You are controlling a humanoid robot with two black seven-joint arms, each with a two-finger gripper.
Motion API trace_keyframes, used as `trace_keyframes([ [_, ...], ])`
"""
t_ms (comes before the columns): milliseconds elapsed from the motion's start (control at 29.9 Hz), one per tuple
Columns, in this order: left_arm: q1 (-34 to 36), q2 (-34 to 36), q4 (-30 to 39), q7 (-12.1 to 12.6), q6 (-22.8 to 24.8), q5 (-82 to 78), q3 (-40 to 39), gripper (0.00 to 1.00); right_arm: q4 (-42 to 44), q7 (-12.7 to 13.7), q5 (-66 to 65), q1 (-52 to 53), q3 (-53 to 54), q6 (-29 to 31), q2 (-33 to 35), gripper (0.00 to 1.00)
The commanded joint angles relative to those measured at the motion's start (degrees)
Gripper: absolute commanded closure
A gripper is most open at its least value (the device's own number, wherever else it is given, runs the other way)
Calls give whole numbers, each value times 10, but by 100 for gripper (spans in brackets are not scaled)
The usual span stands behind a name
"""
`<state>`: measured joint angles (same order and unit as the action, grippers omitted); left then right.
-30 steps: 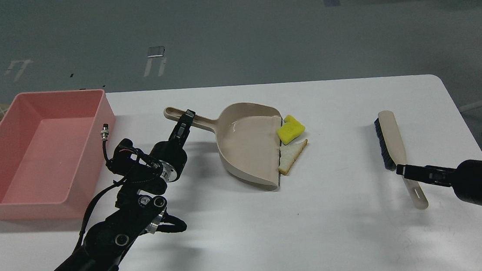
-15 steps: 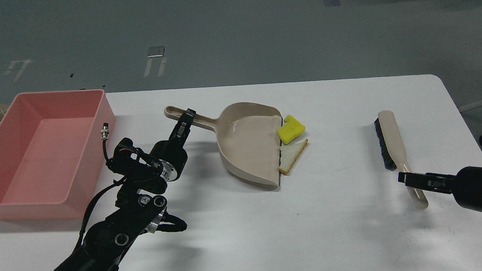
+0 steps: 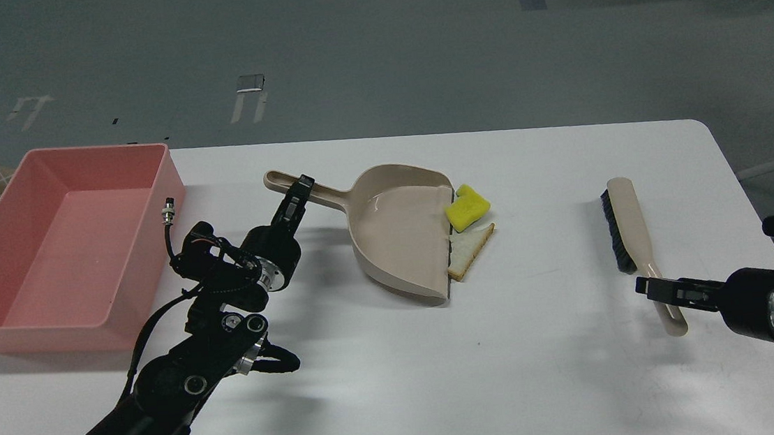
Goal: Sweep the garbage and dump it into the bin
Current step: 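Grasp the black-bristled brush handle with the right gripper and lift it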
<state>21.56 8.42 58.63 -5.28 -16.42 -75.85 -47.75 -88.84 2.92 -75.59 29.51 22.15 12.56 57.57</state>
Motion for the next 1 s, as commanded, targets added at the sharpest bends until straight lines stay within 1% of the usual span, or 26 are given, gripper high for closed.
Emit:
trace_keyframes([
  [0, 0, 0, 0, -1, 0, 0, 0, 100, -1, 5, 0, -1, -1, 0, -4, 59],
  [33, 0, 0, 0, -1, 0, 1, -1, 100, -1, 7, 0, -1, -1, 0, -4, 60],
  [100, 0, 1, 0, -1, 1, 1, 0, 100, 0, 10, 0, -1, -1, 0, -4, 67],
  [134, 0, 1, 0, -1, 1, 1, 0, 100, -1, 11, 0, -1, -1, 0, -4, 70],
  [167, 0, 1, 0, -1, 0, 1, 0, 100, -1, 11, 0, 0, 0, 0, -4, 75],
  [234, 0, 1, 0, -1, 1, 1, 0, 100, -2, 14, 0, 1, 0, 0, -4, 82],
  [267, 0, 1, 0, -1, 1, 1, 0, 100, -4, 20, 1, 1, -1, 0, -4, 89],
  [301, 0, 1, 0, -1, 1, 1, 0, 100, -4, 28, 1, 2, 0, 0, -4, 93],
  [368, 0, 1, 0, -1, 1, 1, 0, 100, -5, 33, 2, 3, 0, 0, -4, 100],
  [736, 0, 2, 0, -1, 1, 0, 0, 100, -14, 40, 0, 23, 0, 0, -4, 100],
  [970, 1, 4, 1, -1, 1, 0, 0, 100, -14, 41, 0, 31, -1, 9, -66, 100],
])
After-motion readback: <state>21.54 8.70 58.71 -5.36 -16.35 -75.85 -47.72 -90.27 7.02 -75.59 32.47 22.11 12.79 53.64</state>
